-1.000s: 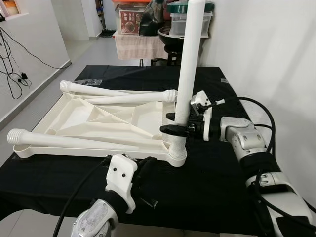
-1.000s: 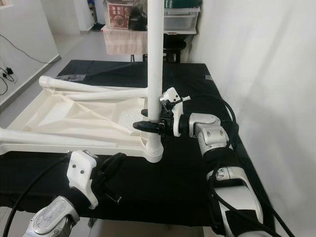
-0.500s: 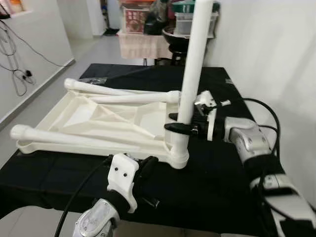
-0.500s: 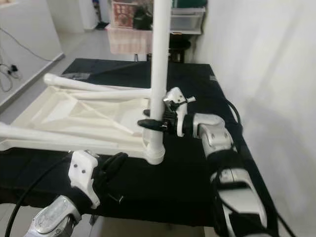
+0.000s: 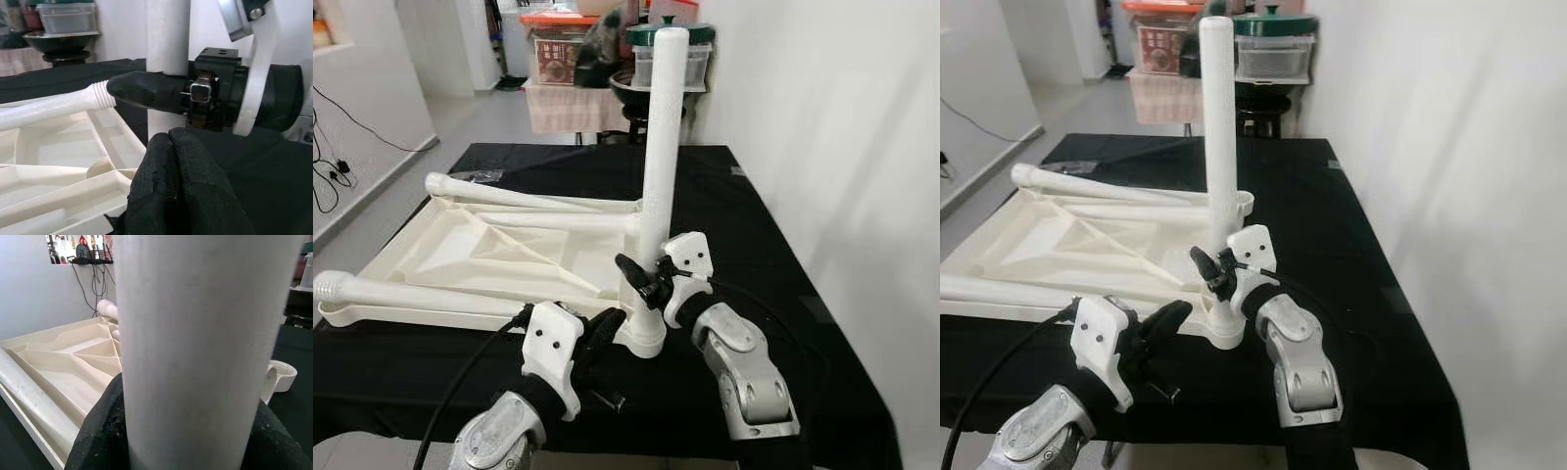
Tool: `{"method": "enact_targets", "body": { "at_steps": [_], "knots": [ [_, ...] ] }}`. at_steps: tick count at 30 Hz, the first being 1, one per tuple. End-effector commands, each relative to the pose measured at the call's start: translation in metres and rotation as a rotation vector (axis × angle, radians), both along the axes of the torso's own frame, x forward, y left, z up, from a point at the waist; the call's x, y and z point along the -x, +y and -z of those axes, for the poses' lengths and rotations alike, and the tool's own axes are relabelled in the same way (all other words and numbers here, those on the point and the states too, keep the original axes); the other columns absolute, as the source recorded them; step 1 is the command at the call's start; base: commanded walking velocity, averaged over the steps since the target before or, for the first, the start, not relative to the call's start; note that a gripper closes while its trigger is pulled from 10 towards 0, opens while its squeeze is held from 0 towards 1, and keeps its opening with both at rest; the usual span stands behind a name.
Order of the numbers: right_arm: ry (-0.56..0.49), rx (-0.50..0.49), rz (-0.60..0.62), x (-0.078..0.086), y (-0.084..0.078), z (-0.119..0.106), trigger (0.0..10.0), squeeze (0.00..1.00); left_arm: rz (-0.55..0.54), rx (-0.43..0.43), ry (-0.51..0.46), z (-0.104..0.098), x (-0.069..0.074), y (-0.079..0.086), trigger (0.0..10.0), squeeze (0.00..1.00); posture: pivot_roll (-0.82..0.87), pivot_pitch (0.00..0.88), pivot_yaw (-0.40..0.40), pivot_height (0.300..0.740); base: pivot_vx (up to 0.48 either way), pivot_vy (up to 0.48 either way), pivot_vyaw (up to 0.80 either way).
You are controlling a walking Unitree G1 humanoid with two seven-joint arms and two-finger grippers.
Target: Building children table
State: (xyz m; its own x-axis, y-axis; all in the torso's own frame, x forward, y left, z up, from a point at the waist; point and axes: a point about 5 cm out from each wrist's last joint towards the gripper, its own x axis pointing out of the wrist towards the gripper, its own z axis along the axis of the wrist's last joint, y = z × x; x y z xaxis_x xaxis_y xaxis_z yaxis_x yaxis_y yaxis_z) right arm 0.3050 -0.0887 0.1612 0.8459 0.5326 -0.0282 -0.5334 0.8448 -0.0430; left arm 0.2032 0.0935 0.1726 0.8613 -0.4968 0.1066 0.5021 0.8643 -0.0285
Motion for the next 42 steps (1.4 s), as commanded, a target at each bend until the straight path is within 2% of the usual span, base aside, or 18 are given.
{"method": "enact_targets", "body": {
  "at_steps": [1, 3, 4, 6, 9, 10, 11, 12, 16, 17, 19, 22, 28, 29, 30, 38, 40, 42],
  "knots": [
    [0.176, -0.001, -0.008, -0.001, -0.01, 0.022, 10.0, 0.81, -0.008, -0.001, 0.005, 0.002, -0.001, 0.0, 10.0, 0.0, -0.06, 0.0, -0.035, 0.74, 0.0, 0.0, 0.0],
    [0.187, -0.033, -0.029, 0.0, -0.008, 0.017, 10.0, 0.81, -0.007, 0.0, 0.006, 0.002, -0.001, 0.0, 10.0, 0.0, -0.06, 0.0, -0.035, 0.74, 0.0, 0.0, 0.0],
    [0.159, -0.044, -0.068, -0.005, -0.008, 0.008, 10.0, 1.0, -0.006, 0.001, 0.006, 0.002, -0.001, 0.0, 10.0, 0.0, -0.06, 0.0, -0.036, 0.74, 0.0, 0.0, 0.0],
    [0.159, -0.044, -0.068, -0.005, -0.008, 0.008, 10.0, 1.0, -0.006, 0.001, 0.006, 0.002, -0.001, 0.0, 10.0, 0.0, -0.06, 0.0, -0.036, 0.74, 0.0, 0.0, 0.0],
    [0.071, -0.044, -0.185, -0.022, -0.014, -0.019, 10.0, 1.0, -0.003, 0.004, 0.007, 0.002, -0.002, -0.001, 10.0, 0.0, -0.05, 0.0, -0.041, 0.74, 0.0, 0.0, 0.0],
    [0.071, -0.044, -0.185, -0.022, -0.014, -0.019, 10.0, 1.0, -0.003, 0.004, 0.007, 0.002, -0.002, -0.001, 10.0, 0.0, -0.05, 0.0, -0.041, 0.74, 0.0, 0.0, 0.0],
    [0.042, -0.026, -0.25, -0.028, -0.018, -0.028, 10.0, 0.84, -0.002, 0.004, 0.007, 0.002, -0.002, -0.002, 10.0, 0.0, -0.05, 0.0, -0.041, 0.74, 0.0, 0.0, 0.0],
    [0.019, 0.004, -0.32, -0.034, -0.023, -0.035, 10.0, 0.0, -0.002, 0.005, 0.007, 0.002, -0.002, -0.002, 10.0, 0.0, -0.05, 0.0, -0.045, 0.74, 0.0, 0.0, 0.0],
    [0.004, 0.087, -0.522, -0.047, -0.033, -0.049, 10.0, 0.0, -0.004, 0.005, 0.007, 0.003, -0.003, -0.003, 10.0, 0.0, -0.03, 0.0, -0.052, 0.74, 0.0, 0.0, 0.0],
    [0.004, 0.087, -0.522, -0.047, -0.033, -0.049, 10.0, 0.0, -0.004, 0.005, 0.007, 0.003, -0.003, -0.003, 10.0, 0.0, -0.03, 0.0, -0.052, 0.74, 0.0, 0.0, 0.0],
    [0.035, 0.101, -0.628, -0.05, -0.035, -0.051, 10.0, 0.0, -0.006, 0.003, 0.008, 0.004, -0.003, -0.003, 10.0, 0.0, -0.02, 0.0, -0.052, 0.74, 0.0, 0.0, 0.0],
    [0.08, 0.114, -0.697, -0.055, -0.036, -0.05, 10.0, 0.0, -0.008, 0.001, 0.012, 0.005, -0.002, -0.003, 10.0, 0.0, 0.01, 0.0, -0.054, 0.74, 0.0, 0.0, 0.0],
    [0.123, 0.092, -0.725, -0.062, -0.036, -0.05, 10.0, 0.0, -0.01, -0.002, 0.018, 0.006, -0.002, -0.003, 10.0, 0.0, 0.01, 0.0, -0.054, 0.74, 0.0, 0.0, 0.0],
    [0.136, 0.084, -0.737, -0.064, -0.038, -0.05, 8.7, 0.0, -0.01, -0.003, 0.019, 0.006, -0.002, -0.003, 10.0, 0.0, 0.01, 0.0, -0.051, 0.74, 0.0, 0.0, 0.0],
    [0.147, 0.075, -0.738, -0.065, -0.04, -0.049, 0.0, 0.0, -0.009, -0.002, 0.02, 0.007, -0.002, -0.003, 10.0, 0.0, 0.01, 0.0, -0.051, 0.74, 0.0, 0.0, 0.0],
    [0.205, 0.054, -0.674, -0.069, -0.062, -0.039, 0.0, 0.0, -0.004, 0.003, 0.021, 0.007, -0.002, -0.005, 10.0, 0.0, 0.0, 0.0, -0.052, 0.74, 0.0, 0.0, 0.0],
    [0.205, 0.054, -0.674, -0.069, -0.062, -0.039, 0.0, 0.0, -0.004, 0.003, 0.021, 0.007, -0.002, -0.005, 10.0, 0.0, 0.0, 0.0, -0.052, 0.74, 0.0, 0.0, 0.0],
    [0.195, 0.077, -0.502, -0.071, -0.078, -0.031, 0.0, 0.0, -0.004, 0.005, 0.019, 0.007, -0.002, -0.006, 10.0, 0.0, 0.0, 0.0, -0.056, 0.74, 0.0, 0.0, 0.0]
  ]
}}
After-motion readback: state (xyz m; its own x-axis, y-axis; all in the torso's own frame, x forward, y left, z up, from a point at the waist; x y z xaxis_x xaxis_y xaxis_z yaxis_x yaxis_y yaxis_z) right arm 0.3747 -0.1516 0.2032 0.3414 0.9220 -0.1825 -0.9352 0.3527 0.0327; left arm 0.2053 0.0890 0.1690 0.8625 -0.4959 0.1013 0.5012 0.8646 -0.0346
